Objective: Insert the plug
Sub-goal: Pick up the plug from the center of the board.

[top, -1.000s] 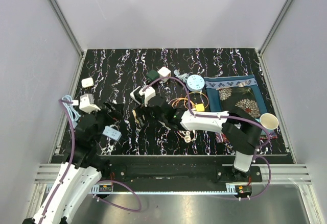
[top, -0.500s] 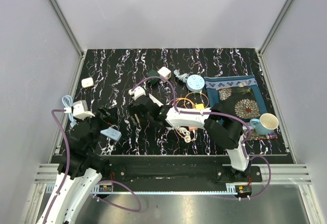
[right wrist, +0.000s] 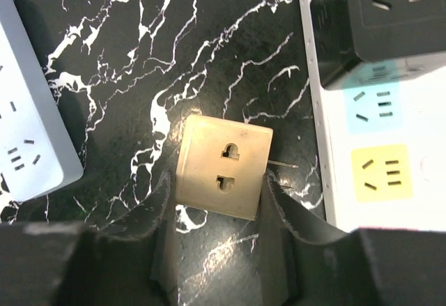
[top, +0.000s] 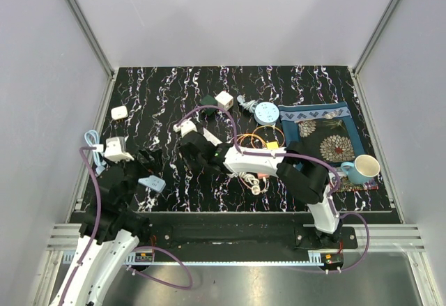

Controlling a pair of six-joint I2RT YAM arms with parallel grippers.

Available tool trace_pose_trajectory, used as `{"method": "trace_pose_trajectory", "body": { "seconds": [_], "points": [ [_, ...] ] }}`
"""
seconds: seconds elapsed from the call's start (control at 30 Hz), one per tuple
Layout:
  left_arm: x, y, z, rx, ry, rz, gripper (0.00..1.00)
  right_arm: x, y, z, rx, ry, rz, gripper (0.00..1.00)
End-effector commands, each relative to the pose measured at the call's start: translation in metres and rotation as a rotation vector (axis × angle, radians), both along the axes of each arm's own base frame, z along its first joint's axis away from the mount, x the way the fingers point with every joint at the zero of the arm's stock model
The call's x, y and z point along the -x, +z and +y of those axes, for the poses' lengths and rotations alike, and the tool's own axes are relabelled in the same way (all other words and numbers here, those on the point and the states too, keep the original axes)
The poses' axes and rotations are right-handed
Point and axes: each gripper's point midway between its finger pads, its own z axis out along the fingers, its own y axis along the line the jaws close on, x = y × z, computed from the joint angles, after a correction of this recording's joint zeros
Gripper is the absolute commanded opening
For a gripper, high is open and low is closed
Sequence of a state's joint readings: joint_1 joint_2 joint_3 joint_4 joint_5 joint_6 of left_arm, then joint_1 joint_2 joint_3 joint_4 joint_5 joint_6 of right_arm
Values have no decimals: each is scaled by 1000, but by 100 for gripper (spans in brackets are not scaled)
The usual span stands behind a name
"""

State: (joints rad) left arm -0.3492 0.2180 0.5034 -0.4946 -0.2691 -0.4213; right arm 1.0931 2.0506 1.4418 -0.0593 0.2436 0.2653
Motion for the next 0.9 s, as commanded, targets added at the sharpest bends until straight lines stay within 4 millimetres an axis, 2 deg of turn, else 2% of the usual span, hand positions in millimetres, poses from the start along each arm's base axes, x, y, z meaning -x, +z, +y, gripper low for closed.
{"method": "trace_pose_trajectory", "body": {
  "seconds": [0.0,0.07,0.23,0.27,0.3,0.37,0.57,0.63,0.7,0.73,0.8,0.87],
  "points": [
    [-5,26,-15,-42,-102,-118,98,9,67,-1,-111,33,-23,0],
    [-4,31,-21,-64,-151,-148,98,7,73,-10,-126,32,-4,0],
    [-4,48,-40,-150,-286,-250,98,13,108,-42,-252,43,95,0],
    [-2,50,-50,-152,-345,-262,98,7,114,-52,-281,40,120,0],
    [-4,54,-57,-155,-380,-283,98,15,124,-59,-320,54,150,0],
    [-4,55,-76,-170,-495,-305,98,11,140,-78,-363,39,147,0],
    [-6,65,-113,-186,-701,-337,97,16,174,-117,-476,44,178,0],
    [-5,72,-122,-194,-754,-359,95,16,180,-125,-500,46,185,0],
    [-7,69,-135,-208,-807,-343,95,22,186,-131,-518,62,189,0],
    [-7,77,-140,-232,-832,-368,95,20,188,-135,-526,58,190,0],
    [-7,71,-156,-260,-901,-350,95,26,193,-139,-545,79,201,0],
    [-9,77,-173,-282,-947,-371,95,29,197,-143,-551,87,188,0]
  ]
}}
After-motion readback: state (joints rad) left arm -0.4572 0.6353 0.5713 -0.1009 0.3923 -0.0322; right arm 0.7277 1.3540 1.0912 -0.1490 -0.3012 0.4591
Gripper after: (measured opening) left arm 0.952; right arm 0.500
